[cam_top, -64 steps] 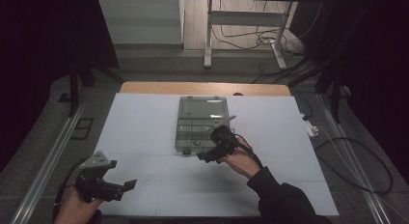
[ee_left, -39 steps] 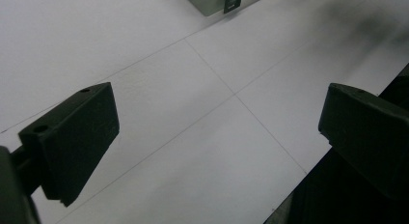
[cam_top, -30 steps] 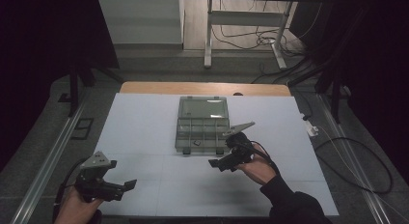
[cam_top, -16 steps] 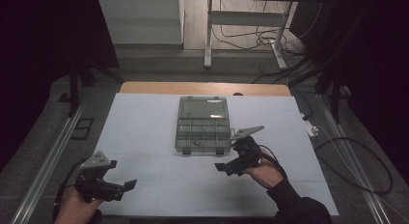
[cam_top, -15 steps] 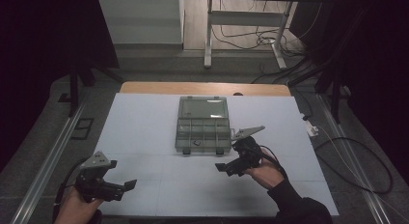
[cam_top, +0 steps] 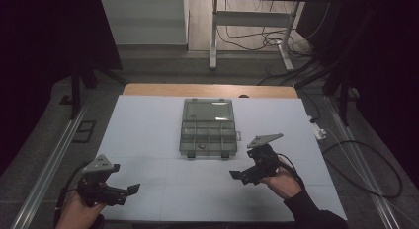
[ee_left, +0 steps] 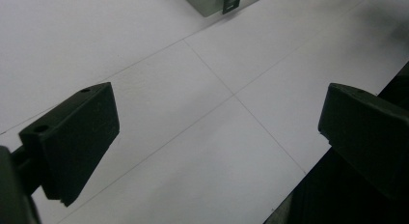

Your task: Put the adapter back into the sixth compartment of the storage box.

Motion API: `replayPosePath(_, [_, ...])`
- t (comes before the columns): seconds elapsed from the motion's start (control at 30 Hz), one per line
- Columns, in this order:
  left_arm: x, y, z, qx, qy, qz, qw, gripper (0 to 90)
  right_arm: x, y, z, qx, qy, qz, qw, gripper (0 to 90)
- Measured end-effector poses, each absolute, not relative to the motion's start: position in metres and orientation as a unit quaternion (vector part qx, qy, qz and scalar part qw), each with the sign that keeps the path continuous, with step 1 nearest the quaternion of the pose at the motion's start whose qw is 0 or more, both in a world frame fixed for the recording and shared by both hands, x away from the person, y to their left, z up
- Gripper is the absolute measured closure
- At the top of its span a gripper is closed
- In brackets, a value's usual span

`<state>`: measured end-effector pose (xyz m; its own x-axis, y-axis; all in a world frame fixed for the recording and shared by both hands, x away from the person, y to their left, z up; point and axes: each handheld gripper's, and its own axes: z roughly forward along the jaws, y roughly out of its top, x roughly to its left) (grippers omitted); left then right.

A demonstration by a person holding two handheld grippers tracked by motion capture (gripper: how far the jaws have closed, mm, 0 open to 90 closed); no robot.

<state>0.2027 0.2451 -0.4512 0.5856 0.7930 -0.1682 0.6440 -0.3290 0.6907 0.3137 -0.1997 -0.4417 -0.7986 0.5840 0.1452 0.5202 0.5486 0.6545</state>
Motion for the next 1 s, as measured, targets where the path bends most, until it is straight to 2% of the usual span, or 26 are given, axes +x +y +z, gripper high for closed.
replayPosePath(1.0, [0.203,0.245,-0.451,0.808,0.447,0.103,0.369,1.2,0.282,-0.262,-0.436,0.366,0.847,0.378,0.072,0.0])
